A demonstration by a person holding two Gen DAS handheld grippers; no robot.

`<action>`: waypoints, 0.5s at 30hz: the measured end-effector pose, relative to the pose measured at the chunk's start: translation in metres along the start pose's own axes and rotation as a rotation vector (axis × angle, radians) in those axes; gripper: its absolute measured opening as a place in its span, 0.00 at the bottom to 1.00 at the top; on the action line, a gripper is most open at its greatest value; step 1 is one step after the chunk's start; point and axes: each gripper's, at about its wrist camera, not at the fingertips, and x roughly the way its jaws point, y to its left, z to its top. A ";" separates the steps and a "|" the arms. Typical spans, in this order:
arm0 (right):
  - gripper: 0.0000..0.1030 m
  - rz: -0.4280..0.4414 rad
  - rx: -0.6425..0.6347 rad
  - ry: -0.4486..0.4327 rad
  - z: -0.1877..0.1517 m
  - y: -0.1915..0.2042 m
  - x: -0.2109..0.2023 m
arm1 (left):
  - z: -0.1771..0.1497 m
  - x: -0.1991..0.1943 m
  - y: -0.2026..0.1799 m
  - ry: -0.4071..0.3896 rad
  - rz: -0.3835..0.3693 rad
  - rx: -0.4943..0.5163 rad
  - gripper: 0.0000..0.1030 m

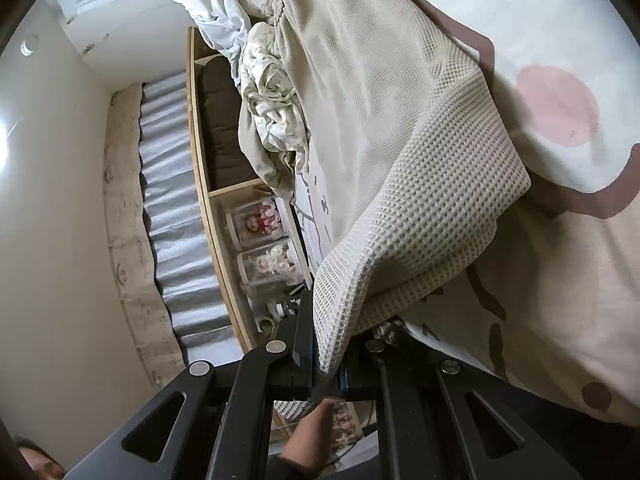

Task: Fold clothes

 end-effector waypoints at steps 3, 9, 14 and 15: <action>0.10 -0.009 -0.003 -0.010 0.000 0.000 -0.001 | -0.011 0.010 0.003 0.027 -0.005 0.050 0.40; 0.09 -0.041 -0.041 -0.068 0.007 0.010 -0.010 | -0.011 0.028 0.041 0.073 -0.135 -0.117 0.07; 0.09 -0.035 -0.129 -0.113 0.012 0.036 -0.022 | 0.008 0.027 0.104 0.044 -0.176 -0.377 0.07; 0.09 -0.026 -0.147 -0.115 0.012 0.043 -0.025 | 0.011 0.024 0.115 0.031 -0.178 -0.415 0.07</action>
